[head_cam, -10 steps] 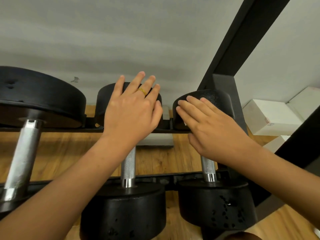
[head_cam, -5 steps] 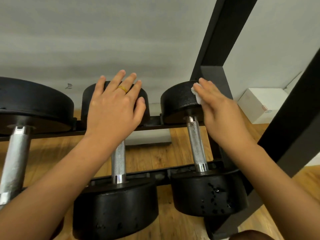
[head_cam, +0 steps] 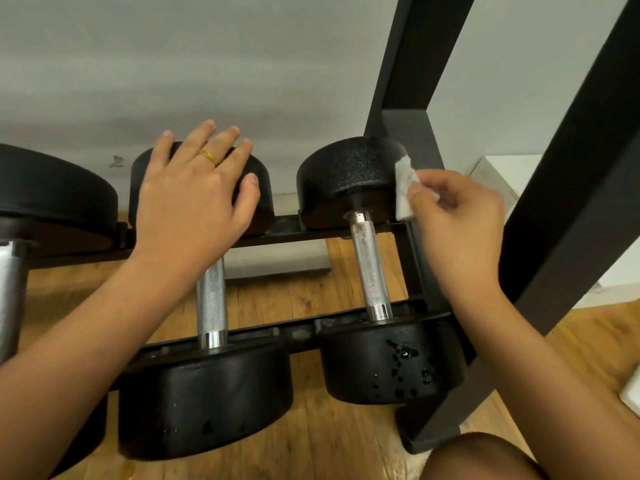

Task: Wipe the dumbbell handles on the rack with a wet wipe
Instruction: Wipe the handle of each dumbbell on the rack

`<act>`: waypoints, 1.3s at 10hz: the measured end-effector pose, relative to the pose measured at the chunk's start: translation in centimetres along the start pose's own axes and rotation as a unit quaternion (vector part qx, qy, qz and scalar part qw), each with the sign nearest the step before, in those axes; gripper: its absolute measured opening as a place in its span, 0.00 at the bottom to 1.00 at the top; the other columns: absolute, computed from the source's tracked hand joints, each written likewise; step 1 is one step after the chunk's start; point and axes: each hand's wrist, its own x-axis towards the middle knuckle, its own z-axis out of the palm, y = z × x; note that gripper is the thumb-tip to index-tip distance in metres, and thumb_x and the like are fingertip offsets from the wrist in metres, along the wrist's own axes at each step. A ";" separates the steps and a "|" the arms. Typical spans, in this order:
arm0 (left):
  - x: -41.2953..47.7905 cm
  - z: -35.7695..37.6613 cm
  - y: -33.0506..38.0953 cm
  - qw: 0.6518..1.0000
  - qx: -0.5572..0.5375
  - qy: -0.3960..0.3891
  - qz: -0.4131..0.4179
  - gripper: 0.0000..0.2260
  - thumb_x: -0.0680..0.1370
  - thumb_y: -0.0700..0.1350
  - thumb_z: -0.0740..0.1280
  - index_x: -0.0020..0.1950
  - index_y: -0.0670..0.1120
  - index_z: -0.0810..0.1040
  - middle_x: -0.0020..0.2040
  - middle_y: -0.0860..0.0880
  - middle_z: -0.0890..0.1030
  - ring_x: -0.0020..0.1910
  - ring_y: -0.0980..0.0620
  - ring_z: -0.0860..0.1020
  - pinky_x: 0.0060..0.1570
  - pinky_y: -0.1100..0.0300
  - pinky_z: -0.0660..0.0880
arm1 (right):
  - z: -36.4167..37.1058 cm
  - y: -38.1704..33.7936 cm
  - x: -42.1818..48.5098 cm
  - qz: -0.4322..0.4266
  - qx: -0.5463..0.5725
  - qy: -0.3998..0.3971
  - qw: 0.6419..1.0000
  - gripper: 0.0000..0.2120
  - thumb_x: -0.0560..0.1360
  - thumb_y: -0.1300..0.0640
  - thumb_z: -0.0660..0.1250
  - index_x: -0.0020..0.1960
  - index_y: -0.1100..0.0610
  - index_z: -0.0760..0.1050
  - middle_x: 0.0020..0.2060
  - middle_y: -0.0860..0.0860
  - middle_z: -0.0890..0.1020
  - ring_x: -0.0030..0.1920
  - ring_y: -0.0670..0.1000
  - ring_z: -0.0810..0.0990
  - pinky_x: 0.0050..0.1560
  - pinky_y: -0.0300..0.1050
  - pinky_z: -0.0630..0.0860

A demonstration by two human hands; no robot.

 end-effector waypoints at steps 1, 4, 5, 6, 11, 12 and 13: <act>0.0 0.1 0.0 1.000 -0.001 0.006 -0.002 0.24 0.85 0.53 0.53 0.75 0.44 0.73 0.74 0.43 0.75 0.77 0.42 0.68 0.75 0.37 0.61 | -0.2 2.0 -1.3 0.090 -0.013 -0.049 0.995 0.07 0.78 0.58 0.70 0.46 0.46 0.81 0.40 0.45 0.85 0.43 0.42 0.84 0.46 0.38 0.80; 0.0 0.3 0.1 1.000 -0.005 0.022 0.000 0.23 0.85 0.53 0.54 0.74 0.43 0.75 0.73 0.42 0.76 0.75 0.42 0.70 0.75 0.37 0.62 | 2.1 4.9 1.7 0.283 0.029 -0.134 0.949 0.07 0.77 0.66 0.69 0.43 0.56 0.80 0.44 0.58 0.85 0.43 0.52 0.86 0.39 0.42 0.82; 0.0 0.4 0.1 1.000 -0.005 0.027 -0.001 0.23 0.85 0.52 0.54 0.74 0.43 0.75 0.72 0.42 0.77 0.75 0.42 0.70 0.75 0.38 0.62 | 2.6 4.5 1.7 0.293 0.067 -0.149 0.942 0.05 0.78 0.67 0.68 0.46 0.59 0.80 0.44 0.57 0.85 0.43 0.51 0.86 0.38 0.39 0.82; 0.1 0.4 0.1 1.000 -0.003 0.022 -0.002 0.23 0.85 0.53 0.54 0.74 0.44 0.75 0.73 0.43 0.77 0.75 0.42 0.70 0.75 0.38 0.62 | 2.6 4.5 1.4 0.310 0.105 -0.145 0.934 0.03 0.78 0.65 0.69 0.49 0.60 0.81 0.46 0.58 0.86 0.47 0.53 0.86 0.40 0.41 0.83; 0.0 0.4 0.0 1.000 -0.007 0.021 -0.007 0.23 0.84 0.53 0.55 0.74 0.45 0.75 0.73 0.44 0.77 0.75 0.43 0.70 0.75 0.38 0.62 | 3.1 5.7 1.9 0.402 0.249 -0.160 0.866 0.09 0.75 0.65 0.72 0.55 0.63 0.81 0.42 0.54 0.86 0.40 0.47 0.84 0.42 0.38 0.80; 0.1 0.4 0.0 1.000 -0.006 0.022 -0.008 0.23 0.84 0.52 0.55 0.74 0.44 0.75 0.73 0.43 0.77 0.75 0.43 0.70 0.75 0.38 0.62 | 3.1 5.9 2.1 0.379 0.225 -0.157 0.884 0.08 0.74 0.65 0.72 0.54 0.63 0.81 0.43 0.55 0.86 0.42 0.48 0.84 0.46 0.41 0.80; 0.0 0.3 0.1 1.000 -0.006 0.026 -0.009 0.22 0.84 0.52 0.55 0.74 0.44 0.76 0.72 0.43 0.77 0.75 0.43 0.70 0.75 0.38 0.62 | 2.4 6.4 1.6 0.344 0.182 -0.170 0.905 0.06 0.75 0.65 0.72 0.52 0.62 0.82 0.45 0.57 0.86 0.45 0.51 0.85 0.50 0.45 0.81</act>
